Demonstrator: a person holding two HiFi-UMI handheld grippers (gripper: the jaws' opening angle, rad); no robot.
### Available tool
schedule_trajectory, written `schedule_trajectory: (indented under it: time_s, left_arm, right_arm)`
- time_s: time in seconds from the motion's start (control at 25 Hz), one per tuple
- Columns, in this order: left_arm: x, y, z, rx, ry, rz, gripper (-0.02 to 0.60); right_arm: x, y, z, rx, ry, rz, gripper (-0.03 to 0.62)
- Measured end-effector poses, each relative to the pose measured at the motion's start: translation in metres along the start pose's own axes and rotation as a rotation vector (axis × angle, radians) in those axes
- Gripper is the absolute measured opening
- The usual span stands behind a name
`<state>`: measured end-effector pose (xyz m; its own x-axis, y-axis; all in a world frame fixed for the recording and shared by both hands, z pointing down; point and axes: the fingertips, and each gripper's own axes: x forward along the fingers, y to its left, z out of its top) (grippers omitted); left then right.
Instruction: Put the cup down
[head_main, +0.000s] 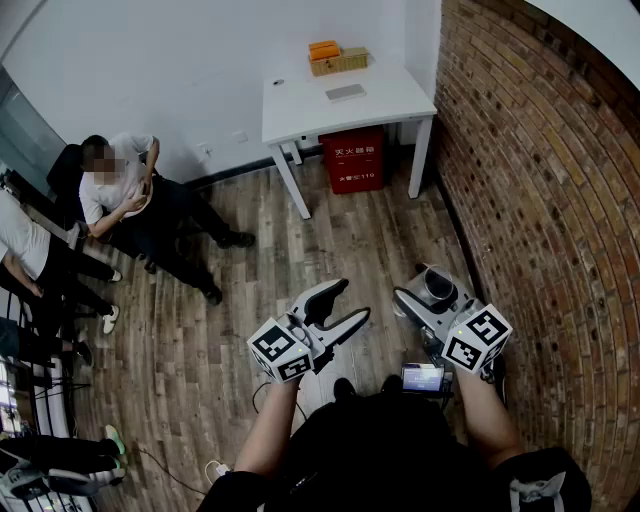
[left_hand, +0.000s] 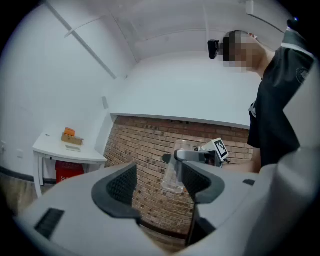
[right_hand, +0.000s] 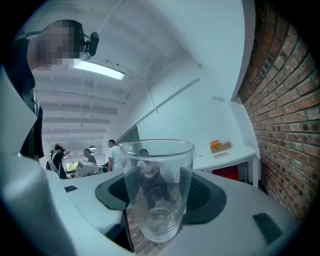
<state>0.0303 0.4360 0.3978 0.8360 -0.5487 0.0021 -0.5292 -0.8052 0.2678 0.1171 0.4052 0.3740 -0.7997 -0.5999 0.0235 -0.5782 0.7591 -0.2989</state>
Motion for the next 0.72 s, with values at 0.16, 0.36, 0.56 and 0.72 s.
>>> schedule_trajectory:
  time_s: [0.16,0.36,0.56,0.72]
  left_arm:
    - [0.0048,-0.0026,-0.0016,0.018,0.006,-0.01,0.288]
    - [0.0065,0.0005,-0.0006,0.011,-0.001,-0.01,0.285]
    - [0.0085,0.0016,-0.0015,0.012,-0.001,-0.018,0.284]
    - [0.0057,0.0022,0.0007,0.021,-0.004,-0.021,0.284]
  right_arm:
    - [0.0012,-0.001,0.0022,-0.016,0.001,0.009,0.284]
    - [0.0038,-0.0009,0.0024,-0.032,0.005,0.005,0.284]
    - [0.0039,-0.0053,0.0018,-0.019,0.005,-0.01,0.284]
    - [0.0043,-0.0055,0.0029,-0.02,0.004,-0.016,0.284]
